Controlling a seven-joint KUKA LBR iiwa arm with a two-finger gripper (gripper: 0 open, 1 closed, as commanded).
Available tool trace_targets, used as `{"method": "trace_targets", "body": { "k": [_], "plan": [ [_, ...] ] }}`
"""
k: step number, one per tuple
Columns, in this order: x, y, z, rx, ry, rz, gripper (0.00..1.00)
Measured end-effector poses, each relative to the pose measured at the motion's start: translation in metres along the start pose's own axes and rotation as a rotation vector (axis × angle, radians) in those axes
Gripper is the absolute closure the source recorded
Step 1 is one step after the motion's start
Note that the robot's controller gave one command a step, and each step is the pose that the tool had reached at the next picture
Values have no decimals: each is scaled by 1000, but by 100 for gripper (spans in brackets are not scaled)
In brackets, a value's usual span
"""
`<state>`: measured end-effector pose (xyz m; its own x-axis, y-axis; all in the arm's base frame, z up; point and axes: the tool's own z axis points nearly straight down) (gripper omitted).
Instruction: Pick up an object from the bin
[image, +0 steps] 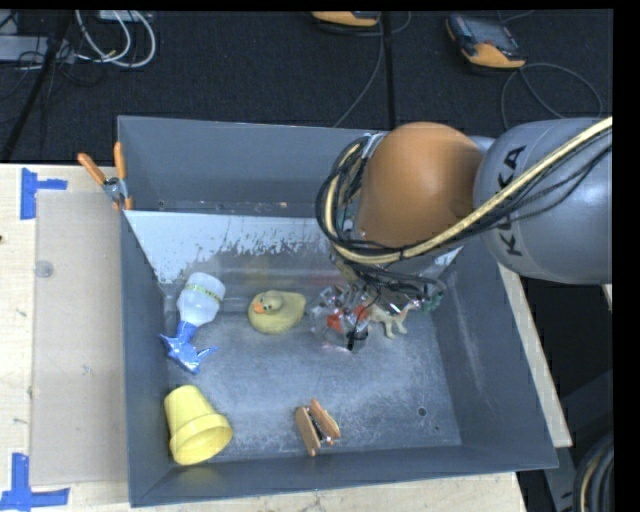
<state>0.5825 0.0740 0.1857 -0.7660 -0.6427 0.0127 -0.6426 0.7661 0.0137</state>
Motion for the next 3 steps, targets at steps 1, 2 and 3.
{"method": "trace_targets", "body": {
  "k": [1,2,3],
  "plan": [
    [2,3,-21,12,-14,-14,100],
    [10,16,27,3,-3,-212,100],
    [21,22,52,11,-10,-361,100]
  ]
}}
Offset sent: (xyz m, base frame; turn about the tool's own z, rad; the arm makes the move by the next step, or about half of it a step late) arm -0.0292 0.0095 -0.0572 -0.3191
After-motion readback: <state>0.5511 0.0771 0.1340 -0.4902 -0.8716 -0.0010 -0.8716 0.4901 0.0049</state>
